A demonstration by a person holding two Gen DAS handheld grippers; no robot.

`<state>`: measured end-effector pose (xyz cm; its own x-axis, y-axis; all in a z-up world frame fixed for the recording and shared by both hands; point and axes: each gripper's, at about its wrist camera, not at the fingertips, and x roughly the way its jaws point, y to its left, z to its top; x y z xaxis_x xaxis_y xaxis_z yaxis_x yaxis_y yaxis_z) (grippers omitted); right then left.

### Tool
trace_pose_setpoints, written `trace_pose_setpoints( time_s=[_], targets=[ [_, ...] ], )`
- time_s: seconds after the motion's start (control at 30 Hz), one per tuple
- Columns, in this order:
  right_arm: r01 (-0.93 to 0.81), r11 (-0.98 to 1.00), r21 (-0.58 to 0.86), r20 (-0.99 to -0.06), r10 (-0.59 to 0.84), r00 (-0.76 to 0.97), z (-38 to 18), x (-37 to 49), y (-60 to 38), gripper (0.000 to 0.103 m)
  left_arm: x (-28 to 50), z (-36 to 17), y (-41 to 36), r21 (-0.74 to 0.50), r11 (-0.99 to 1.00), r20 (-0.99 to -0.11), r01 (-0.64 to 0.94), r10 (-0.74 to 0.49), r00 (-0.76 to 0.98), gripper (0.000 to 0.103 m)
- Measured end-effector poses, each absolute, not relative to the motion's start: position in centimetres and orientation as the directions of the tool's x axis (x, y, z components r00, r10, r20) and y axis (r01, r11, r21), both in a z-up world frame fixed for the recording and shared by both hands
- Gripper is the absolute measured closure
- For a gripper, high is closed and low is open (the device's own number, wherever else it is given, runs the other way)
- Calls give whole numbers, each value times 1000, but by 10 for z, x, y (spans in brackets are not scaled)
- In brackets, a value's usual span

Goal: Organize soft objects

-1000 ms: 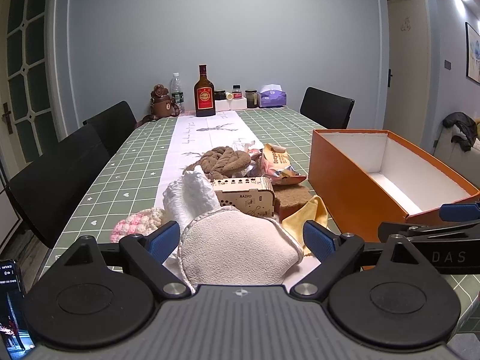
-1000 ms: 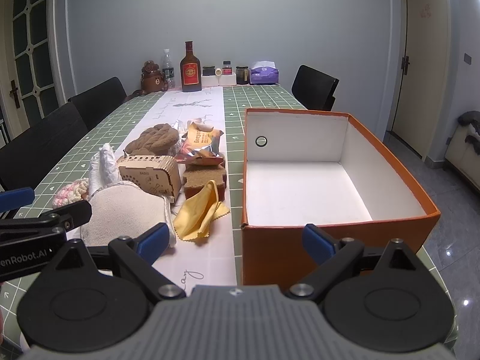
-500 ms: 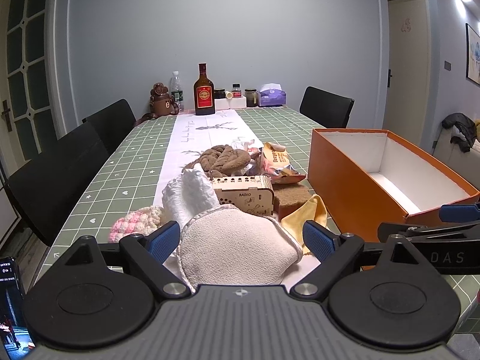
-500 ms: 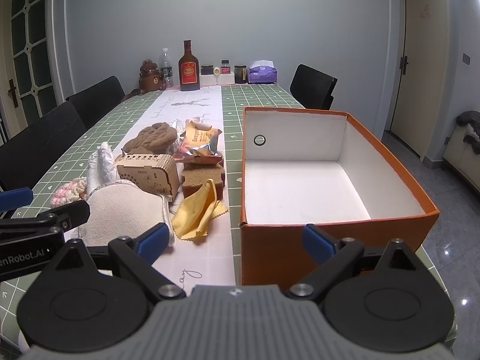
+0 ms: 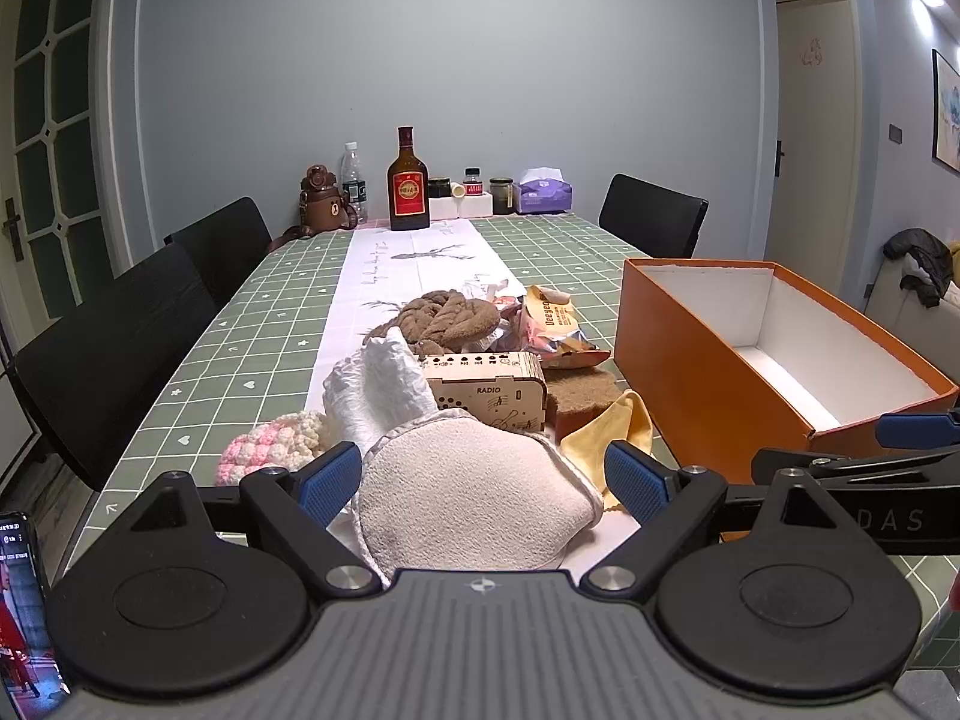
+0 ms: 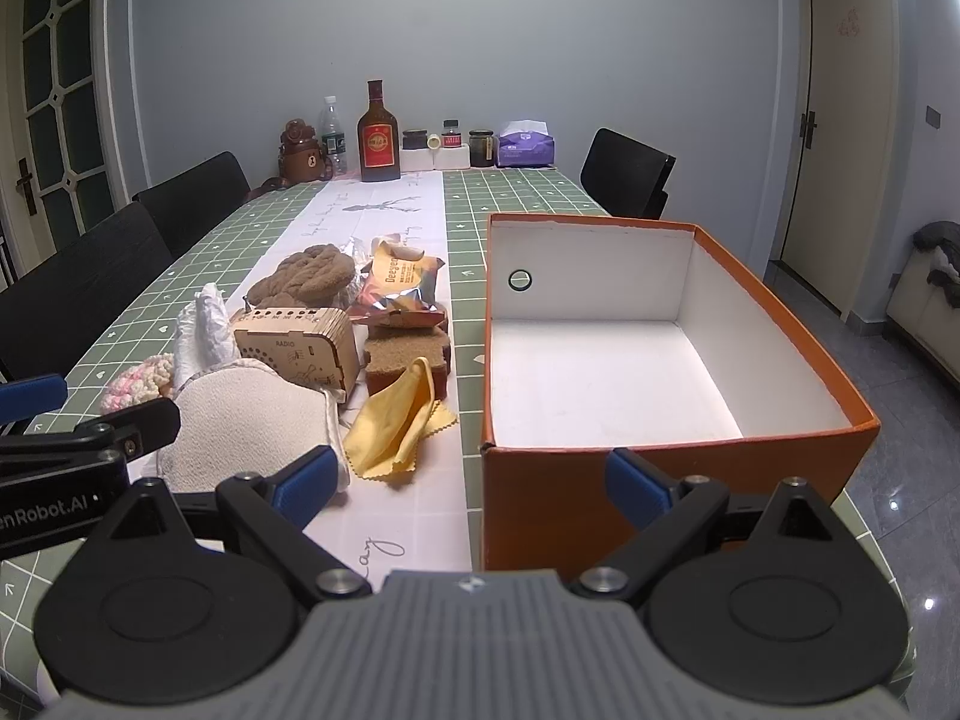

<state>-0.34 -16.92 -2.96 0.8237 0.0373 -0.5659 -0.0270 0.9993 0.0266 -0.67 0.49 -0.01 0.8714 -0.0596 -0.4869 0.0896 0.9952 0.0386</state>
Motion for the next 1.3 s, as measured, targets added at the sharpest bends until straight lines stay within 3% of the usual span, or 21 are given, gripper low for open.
trace_pose_setpoints(
  time_s=[1.3],
  targets=[
    [-68, 998, -1, -541, 56, 839, -28, -9, -161, 8, -7, -2, 11, 36, 996, -494, 87, -58, 867, 0]
  ],
)
